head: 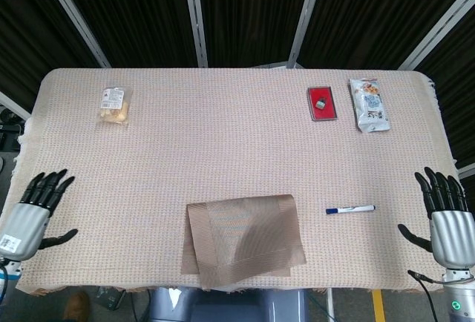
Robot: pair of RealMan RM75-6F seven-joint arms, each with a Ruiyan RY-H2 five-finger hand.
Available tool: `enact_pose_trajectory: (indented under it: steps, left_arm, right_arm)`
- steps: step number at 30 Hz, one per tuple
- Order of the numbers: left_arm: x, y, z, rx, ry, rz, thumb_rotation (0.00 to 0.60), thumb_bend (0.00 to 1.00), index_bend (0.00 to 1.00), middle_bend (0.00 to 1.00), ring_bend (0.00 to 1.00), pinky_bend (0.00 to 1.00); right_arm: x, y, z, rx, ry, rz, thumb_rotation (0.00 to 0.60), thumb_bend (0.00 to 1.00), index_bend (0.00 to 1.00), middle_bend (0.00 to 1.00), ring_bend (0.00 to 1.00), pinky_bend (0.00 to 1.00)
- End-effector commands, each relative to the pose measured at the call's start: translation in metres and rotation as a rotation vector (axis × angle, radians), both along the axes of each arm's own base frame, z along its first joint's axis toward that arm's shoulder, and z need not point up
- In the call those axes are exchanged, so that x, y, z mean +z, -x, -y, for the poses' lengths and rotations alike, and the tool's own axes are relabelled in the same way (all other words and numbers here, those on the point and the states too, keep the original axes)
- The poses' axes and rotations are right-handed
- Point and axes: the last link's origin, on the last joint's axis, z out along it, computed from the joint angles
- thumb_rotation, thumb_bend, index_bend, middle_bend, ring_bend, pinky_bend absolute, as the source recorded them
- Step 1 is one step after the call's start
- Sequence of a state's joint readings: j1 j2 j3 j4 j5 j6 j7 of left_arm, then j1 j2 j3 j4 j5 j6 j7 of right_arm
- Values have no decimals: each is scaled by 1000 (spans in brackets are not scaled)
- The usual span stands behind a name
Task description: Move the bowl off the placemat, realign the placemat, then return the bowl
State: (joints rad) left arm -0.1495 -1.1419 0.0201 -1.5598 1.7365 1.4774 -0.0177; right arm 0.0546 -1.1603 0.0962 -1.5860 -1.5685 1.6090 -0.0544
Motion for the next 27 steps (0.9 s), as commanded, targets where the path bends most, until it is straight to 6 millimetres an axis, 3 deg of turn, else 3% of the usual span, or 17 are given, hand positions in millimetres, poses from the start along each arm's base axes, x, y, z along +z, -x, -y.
enact_pose_trajectory:
  steps: [1, 3, 4, 5, 10, 14, 27]
  left_arm:
    - [-37, -23, -9, -152, 160, -13, 600, 0, 27, 0, 0, 0]
    - [-63, -38, -13, -240, 253, -30, 600, 0, 76, 0, 0, 0]
    - [-95, -59, -13, -363, 376, -63, 600, 0, 106, 0, 0, 0]
    - [-110, -68, -17, -413, 411, -80, 600, 0, 125, 0, 0, 0]
    - [-143, -90, -20, -565, 478, -97, 600, 0, 235, 0, 0, 0]
    - [-163, -106, -21, -652, 501, -52, 600, 0, 265, 0, 0, 0]
    - [-192, -120, -16, -735, 525, -17, 600, 0, 277, 0, 0, 0]
  right_arm:
    - [-2, 4, 3, -20, -6, -11, 600, 0, 0, 0, 0, 0]
    - [-3, 7, 6, -34, -8, -16, 600, 0, 0, 0, 0, 0]
    - [-3, 8, 9, -44, -3, -20, 600, 0, 0, 0, 0, 0]
    - [-3, 8, 11, -49, 2, -21, 600, 0, 0, 0, 0, 0]
    - [0, 13, 13, -76, 15, -20, 600, 0, 0, 0, 0, 0]
    - [5, 21, 14, -110, 27, -18, 600, 0, 0, 0, 0, 0]
    - [9, 27, 13, -132, 34, -11, 600, 0, 0, 0, 0, 0]
